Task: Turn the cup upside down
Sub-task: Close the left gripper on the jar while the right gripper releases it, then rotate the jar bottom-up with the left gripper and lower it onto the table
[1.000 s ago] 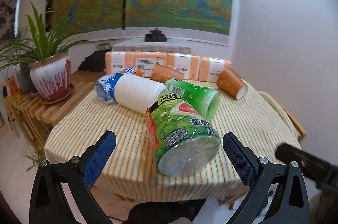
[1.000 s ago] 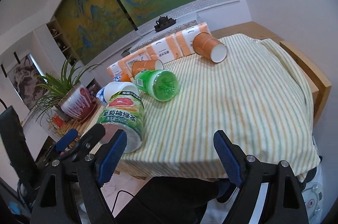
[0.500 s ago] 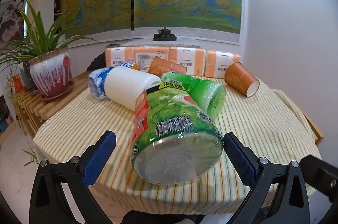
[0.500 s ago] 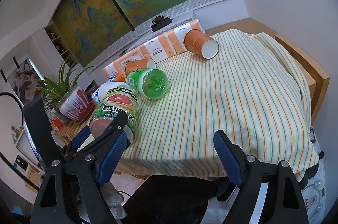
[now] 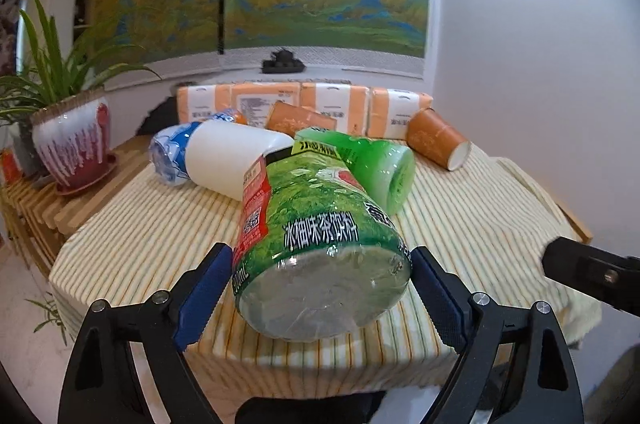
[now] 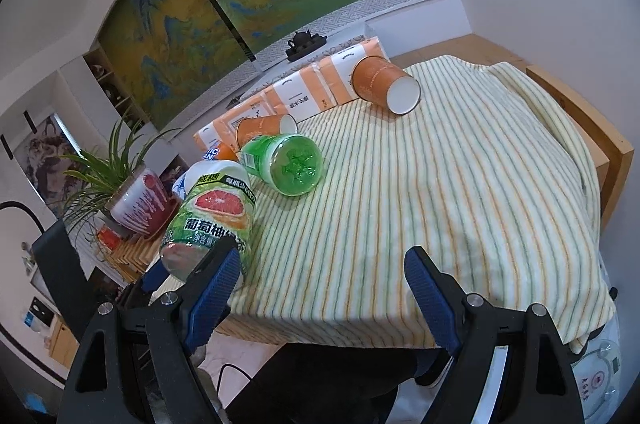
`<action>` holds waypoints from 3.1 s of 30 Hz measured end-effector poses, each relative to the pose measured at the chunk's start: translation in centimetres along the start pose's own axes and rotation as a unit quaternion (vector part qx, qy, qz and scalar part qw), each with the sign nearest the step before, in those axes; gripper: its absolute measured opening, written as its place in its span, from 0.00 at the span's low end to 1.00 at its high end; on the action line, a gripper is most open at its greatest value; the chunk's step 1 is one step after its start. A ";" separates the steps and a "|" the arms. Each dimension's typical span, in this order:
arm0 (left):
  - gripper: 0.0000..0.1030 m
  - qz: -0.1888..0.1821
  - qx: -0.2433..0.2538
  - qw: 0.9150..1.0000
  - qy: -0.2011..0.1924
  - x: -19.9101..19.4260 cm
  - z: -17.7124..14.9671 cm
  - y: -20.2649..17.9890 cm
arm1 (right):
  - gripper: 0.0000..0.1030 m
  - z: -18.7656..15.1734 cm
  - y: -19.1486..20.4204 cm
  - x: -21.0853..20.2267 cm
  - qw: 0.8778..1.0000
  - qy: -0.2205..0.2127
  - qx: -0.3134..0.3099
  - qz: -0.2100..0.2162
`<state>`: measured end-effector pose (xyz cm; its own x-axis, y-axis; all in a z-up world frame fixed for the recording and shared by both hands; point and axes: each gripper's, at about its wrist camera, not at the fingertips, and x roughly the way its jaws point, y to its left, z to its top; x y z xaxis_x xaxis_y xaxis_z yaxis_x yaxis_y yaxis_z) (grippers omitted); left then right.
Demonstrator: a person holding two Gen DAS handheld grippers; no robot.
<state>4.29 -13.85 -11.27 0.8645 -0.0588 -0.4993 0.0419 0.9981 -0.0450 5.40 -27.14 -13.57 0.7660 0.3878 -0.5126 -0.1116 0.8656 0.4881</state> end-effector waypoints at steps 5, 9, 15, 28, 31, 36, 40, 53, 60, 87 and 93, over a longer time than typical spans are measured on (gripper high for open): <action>0.89 -0.024 0.002 0.999 0.023 -0.5 0.4 1.3 | 0.79 -0.2 0.4 0.8 1.000 0.006 0.001 0.007; 0.89 -0.039 0.011 0.999 0.031 -1.1 0.7 1.6 | 0.79 -0.3 0.6 1.4 1.000 0.009 0.005 0.012; 0.89 -0.061 0.035 0.997 0.024 -2.2 2.0 1.4 | 0.79 -0.1 0.9 1.7 1.000 0.010 0.007 0.018; 0.89 -0.074 0.040 0.996 0.002 -2.3 4.8 1.8 | 0.79 -0.1 1.4 1.5 1.000 -0.002 0.002 0.009; 0.88 -0.073 0.040 0.997 -0.005 -2.2 5.4 2.0 | 0.79 -0.2 1.7 1.1 1.000 -0.010 -0.005 0.002; 0.88 -0.077 0.031 0.997 -0.002 -1.4 6.3 2.5 | 0.79 -0.1 2.2 0.5 1.000 -0.023 -0.016 -0.009; 0.88 -0.083 0.022 0.996 0.000 -1.0 6.8 3.0 | 0.79 0.0 3.0 -0.1 0.998 -0.040 -0.029 -0.025; 0.88 -0.109 0.011 0.994 0.028 1.3 7.2 3.6 | 0.79 -0.7 4.0 -0.9 0.996 -0.061 -0.040 -0.055; 0.88 -0.112 0.006 0.993 0.030 2.0 7.4 3.4 | 0.79 -0.7 4.3 -0.6 0.995 -0.061 -0.045 -0.058; 0.96 -0.111 0.016 0.993 0.024 2.3 7.1 4.0 | 0.79 -0.9 5.2 -0.7 0.995 -0.059 -0.055 -0.060; 0.98 -0.112 0.021 0.993 0.024 1.9 7.3 4.1 | 0.79 -0.8 5.4 -0.6 0.995 -0.060 -0.057 -0.058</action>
<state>9.78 -9.71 -6.07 0.8067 -0.2787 -0.5211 0.2520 0.9598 -0.1233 3.76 -22.43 -11.19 0.8471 0.2490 -0.4696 -0.0847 0.9354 0.3432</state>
